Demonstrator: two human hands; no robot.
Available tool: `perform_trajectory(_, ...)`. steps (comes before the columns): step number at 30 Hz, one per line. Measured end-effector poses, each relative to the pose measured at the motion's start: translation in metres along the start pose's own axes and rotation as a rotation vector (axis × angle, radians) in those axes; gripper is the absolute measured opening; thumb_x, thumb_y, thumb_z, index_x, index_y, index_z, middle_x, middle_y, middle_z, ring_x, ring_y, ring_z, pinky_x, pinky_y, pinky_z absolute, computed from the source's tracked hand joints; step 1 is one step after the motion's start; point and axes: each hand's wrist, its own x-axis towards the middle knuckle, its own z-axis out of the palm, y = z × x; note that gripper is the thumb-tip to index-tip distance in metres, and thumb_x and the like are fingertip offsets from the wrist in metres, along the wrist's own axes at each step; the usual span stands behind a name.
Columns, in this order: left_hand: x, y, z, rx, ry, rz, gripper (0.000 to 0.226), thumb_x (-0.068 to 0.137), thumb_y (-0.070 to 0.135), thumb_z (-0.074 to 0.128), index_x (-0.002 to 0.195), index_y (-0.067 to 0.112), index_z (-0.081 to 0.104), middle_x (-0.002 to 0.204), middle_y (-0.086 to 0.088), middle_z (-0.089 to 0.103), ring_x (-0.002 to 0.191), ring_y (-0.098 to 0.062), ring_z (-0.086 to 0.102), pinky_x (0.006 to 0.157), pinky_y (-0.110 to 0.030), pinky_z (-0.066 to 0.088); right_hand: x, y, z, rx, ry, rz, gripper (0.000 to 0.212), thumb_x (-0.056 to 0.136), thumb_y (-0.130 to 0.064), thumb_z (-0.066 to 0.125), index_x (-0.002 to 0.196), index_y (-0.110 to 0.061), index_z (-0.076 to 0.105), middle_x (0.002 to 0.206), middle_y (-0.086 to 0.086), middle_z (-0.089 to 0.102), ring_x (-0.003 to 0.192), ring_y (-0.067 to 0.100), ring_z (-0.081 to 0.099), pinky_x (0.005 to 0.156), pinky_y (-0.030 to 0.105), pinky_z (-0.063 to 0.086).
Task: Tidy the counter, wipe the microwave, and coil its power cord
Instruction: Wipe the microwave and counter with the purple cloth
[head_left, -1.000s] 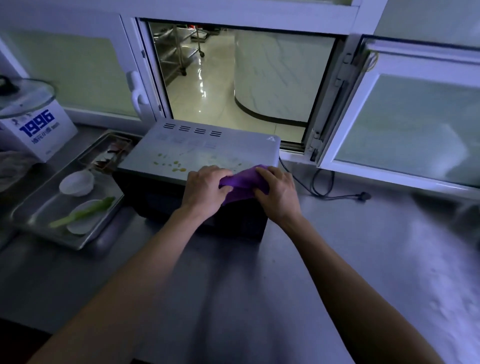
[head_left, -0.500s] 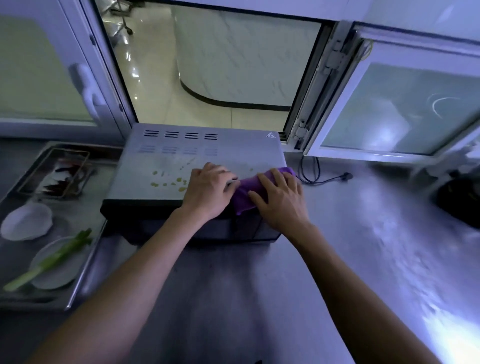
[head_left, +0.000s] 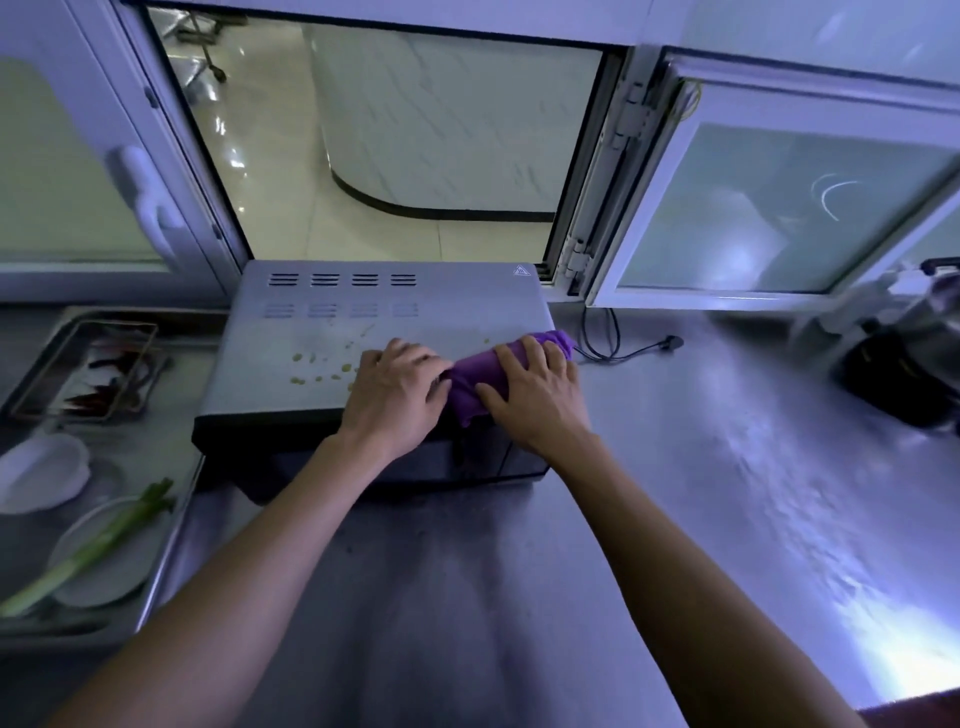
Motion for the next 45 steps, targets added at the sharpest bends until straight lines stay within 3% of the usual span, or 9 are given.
perform_trajectory(10,-0.052,-0.042,-0.021,0.115,0.06,-0.102,0.029,0.089,0.024,0.068,0.117,0.015,0.07,0.117,0.001,0.065,0.112,-0.026,0.057,0.083,-0.046,0.049,-0.004,-0.035,0.006,0.067,0.0,-0.073,0.066,0.093,-0.065,0.033,0.15,-0.032,0.028,0.162,0.01,0.017,0.148,0.038,0.009,0.119,0.055,0.011)
perform_trajectory(24,-0.104,-0.168,-0.058,0.099,0.199,-0.289,0.018,0.088,0.015,0.065,0.104,0.012,0.071,0.103,-0.004,0.067,0.099,-0.032,0.058,0.079,-0.047,0.049,0.013,-0.186,0.024,0.051,-0.061,-0.172,0.069,0.093,-0.066,0.032,0.152,-0.031,0.024,0.162,0.012,0.015,0.148,0.041,0.008,0.118,0.057,0.011)
perform_trajectory(29,-0.104,-0.195,-0.059,0.024,0.217,-0.286,0.015,0.091,0.018,0.061,0.1,0.013,0.072,0.099,-0.002,0.069,0.093,-0.029,0.06,0.076,-0.043,0.048,0.026,-0.226,0.027,0.063,-0.064,-0.089,0.068,0.092,-0.065,0.033,0.151,-0.032,0.025,0.162,0.012,0.014,0.146,0.041,0.008,0.118,0.056,0.01)
perform_trajectory(33,-0.096,-0.206,-0.063,-0.086,0.152,-0.286,0.024,0.089,0.022,0.053,0.1,0.013,0.072,0.099,-0.005,0.07,0.092,-0.03,0.061,0.079,-0.042,0.05,0.035,-0.245,0.026,0.057,-0.08,-0.03,0.068,0.093,-0.064,0.034,0.152,-0.032,0.023,0.163,0.012,0.012,0.147,0.043,0.006,0.117,0.057,0.009)
perform_trajectory(45,-0.063,-0.237,-0.063,-0.201,0.153,-0.266,0.039,0.08,0.028,0.043,0.098,0.01,0.072,0.098,-0.008,0.069,0.089,-0.031,0.061,0.077,-0.039,0.053,0.083,-0.27,0.032,0.108,-0.072,0.115,0.068,0.09,-0.063,0.038,0.151,-0.035,0.026,0.163,0.01,0.012,0.146,0.041,0.007,0.117,0.055,0.006)
